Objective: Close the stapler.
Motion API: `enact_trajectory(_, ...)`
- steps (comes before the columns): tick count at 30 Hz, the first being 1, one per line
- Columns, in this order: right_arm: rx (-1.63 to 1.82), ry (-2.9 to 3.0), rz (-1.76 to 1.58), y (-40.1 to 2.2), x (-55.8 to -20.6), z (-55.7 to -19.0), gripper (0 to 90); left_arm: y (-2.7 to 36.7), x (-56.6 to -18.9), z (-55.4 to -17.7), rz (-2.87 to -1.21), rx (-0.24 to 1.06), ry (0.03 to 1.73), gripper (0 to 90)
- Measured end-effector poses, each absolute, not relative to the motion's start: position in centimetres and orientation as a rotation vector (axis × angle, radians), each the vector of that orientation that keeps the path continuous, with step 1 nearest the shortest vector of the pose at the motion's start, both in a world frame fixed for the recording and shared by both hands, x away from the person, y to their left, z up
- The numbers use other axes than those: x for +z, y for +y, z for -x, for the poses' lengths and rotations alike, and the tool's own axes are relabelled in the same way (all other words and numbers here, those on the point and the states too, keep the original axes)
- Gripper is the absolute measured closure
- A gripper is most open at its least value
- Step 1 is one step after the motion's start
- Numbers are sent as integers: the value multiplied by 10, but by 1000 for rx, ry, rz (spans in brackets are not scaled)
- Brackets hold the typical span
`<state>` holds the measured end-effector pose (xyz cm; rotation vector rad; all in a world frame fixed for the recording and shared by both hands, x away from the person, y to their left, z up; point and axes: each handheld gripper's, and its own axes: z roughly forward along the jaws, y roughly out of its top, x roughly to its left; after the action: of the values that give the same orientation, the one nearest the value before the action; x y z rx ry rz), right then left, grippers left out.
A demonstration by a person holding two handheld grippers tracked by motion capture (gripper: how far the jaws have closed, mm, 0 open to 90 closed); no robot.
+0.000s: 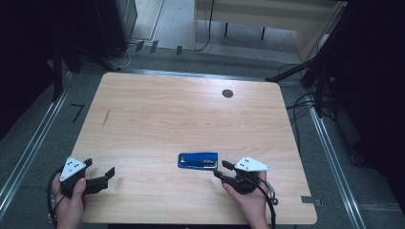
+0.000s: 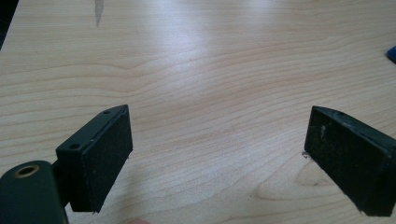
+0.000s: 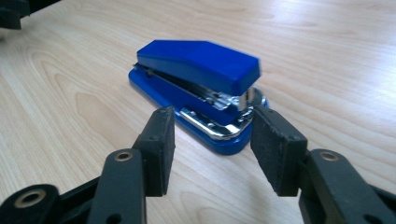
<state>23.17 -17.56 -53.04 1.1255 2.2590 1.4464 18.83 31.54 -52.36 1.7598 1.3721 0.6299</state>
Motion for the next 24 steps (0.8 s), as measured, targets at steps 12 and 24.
enact_trajectory(12,1484,2200,-1133,-197,-522,-229,411,315,-524,-188,-1759,631,1371,83)
enact_trajectory(24,1500,2170,-1162,-217,-517,-227,319,315,-524,-188,-1757,632,1372,83)
